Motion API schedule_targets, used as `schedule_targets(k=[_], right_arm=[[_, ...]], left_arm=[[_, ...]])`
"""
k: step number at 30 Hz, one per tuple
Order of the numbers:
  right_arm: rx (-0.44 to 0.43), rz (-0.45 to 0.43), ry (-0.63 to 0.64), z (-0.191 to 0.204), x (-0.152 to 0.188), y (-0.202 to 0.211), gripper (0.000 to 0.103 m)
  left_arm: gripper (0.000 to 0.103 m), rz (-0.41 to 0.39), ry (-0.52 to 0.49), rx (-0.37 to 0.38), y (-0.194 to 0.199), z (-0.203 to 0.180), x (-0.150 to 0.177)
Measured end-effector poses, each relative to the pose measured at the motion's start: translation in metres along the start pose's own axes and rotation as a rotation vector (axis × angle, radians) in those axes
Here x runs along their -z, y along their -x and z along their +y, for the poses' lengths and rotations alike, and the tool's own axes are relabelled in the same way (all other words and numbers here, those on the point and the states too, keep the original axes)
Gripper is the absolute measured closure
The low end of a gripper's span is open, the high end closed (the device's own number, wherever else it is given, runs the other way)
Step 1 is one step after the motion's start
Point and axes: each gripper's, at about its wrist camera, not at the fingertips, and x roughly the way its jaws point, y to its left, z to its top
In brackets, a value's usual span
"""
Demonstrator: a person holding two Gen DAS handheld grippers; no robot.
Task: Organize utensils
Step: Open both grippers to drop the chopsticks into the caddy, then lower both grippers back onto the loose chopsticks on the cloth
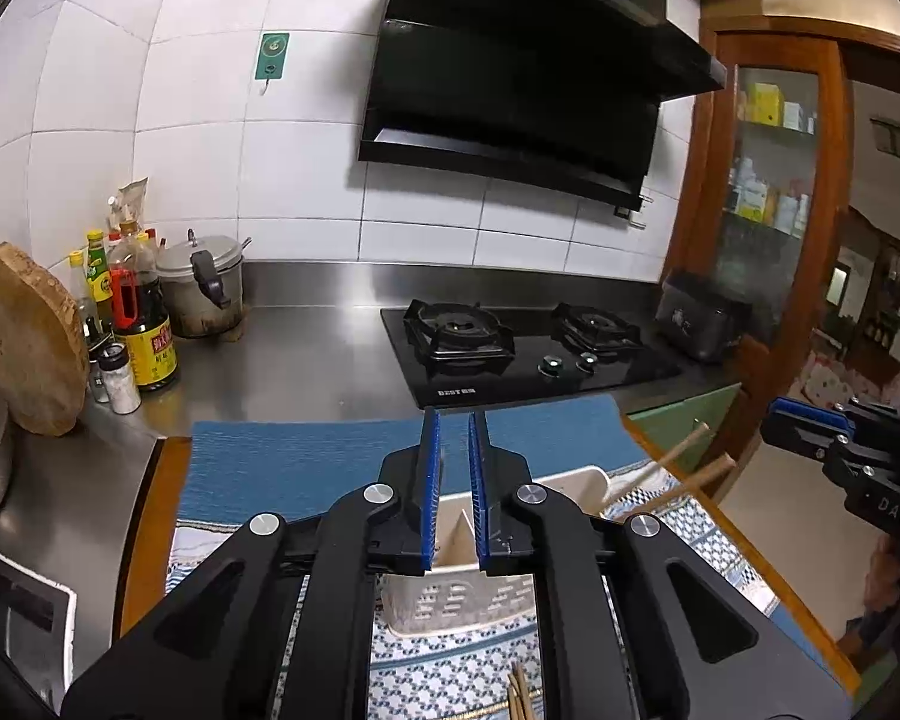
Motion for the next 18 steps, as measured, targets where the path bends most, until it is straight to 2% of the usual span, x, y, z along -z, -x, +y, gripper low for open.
schedule_targets(k=[4, 11, 18], right_arm=[[-0.012, -0.003, -0.002, 0.007, 0.02, 0.018, 0.079], [-0.057, 0.059, -0.026, 0.028, 0.076, 0.034, 0.079], [-0.1, 0.193, -0.019, 0.06, 0.15, 0.031, 0.079]], left_arm=[[0.078, 0.011, -0.016, -0.008, 0.02, -0.003, 0.014], [0.073, 0.07, -0.035, -0.041, 0.051, -0.003, 0.059], [0.066, 0.165, -0.045, -0.068, 0.067, -0.004, 0.111]])
